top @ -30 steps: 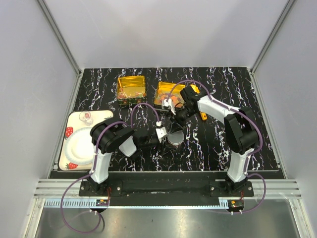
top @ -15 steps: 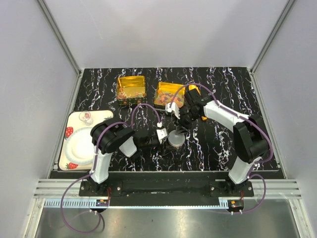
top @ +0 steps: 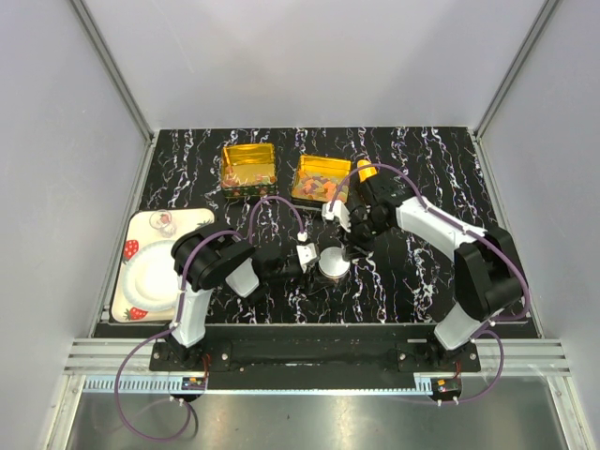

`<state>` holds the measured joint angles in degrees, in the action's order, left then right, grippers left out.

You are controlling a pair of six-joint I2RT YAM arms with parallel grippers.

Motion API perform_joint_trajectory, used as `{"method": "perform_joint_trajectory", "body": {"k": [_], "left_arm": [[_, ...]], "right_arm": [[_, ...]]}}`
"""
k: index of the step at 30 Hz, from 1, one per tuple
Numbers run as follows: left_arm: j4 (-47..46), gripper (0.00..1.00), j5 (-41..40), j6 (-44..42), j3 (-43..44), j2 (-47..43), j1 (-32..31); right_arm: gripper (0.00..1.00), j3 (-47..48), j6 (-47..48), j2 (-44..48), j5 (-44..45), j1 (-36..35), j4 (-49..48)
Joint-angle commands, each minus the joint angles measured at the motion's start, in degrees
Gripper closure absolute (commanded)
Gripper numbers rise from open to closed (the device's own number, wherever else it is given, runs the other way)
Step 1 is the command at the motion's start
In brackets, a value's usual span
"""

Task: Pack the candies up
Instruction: Screw the bottle lid onto the packing bottle.

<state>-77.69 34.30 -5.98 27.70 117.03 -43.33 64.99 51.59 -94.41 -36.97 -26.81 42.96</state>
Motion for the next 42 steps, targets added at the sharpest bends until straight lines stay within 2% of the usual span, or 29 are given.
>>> {"method": "perform_joint_trajectory", "body": {"k": [1,11,17,22,23,25,33,42], "left_arm": [[-15.8,0.69,-4.7,-2.7,-0.2,-1.0,1.1],[-15.8,0.69,-4.5,-2.9,-0.3,-1.1,1.1],[-16.1,0.69,-4.2,-2.8,-0.3,-0.9,1.1],[-16.1,0.69,-4.1,-2.9,-0.3,-0.8,1.1],[-16.2,0.69,-4.0,-2.9,-0.3,-0.8,1.1],[-16.1,0.69,-3.8,-2.9,-0.2,-0.8,1.1],[-16.2,0.69,-3.6,-3.0,-0.2,-0.8,1.1],[-16.4,0.69,-3.5,-2.9,-0.2,-0.9,1.1]], "right_arm": [[0.64,-2.3,0.3,1.5,0.1,-0.4,10.5],[0.64,-2.4,1.0,5.0,0.9,-0.1,13.2],[0.59,2.9,-0.2,7.1,-0.8,0.6,12.2],[0.48,7.2,-5.0,4.1,-4.6,0.6,6.5],[0.42,7.8,-5.7,3.3,-5.4,0.6,4.5],[0.37,9.0,-7.5,0.8,-6.5,0.6,2.5],[0.32,12.2,-9.3,-6.6,-8.3,-1.9,-4.6],[0.29,10.6,-8.4,-9.1,-4.4,-4.2,-7.4]]}}
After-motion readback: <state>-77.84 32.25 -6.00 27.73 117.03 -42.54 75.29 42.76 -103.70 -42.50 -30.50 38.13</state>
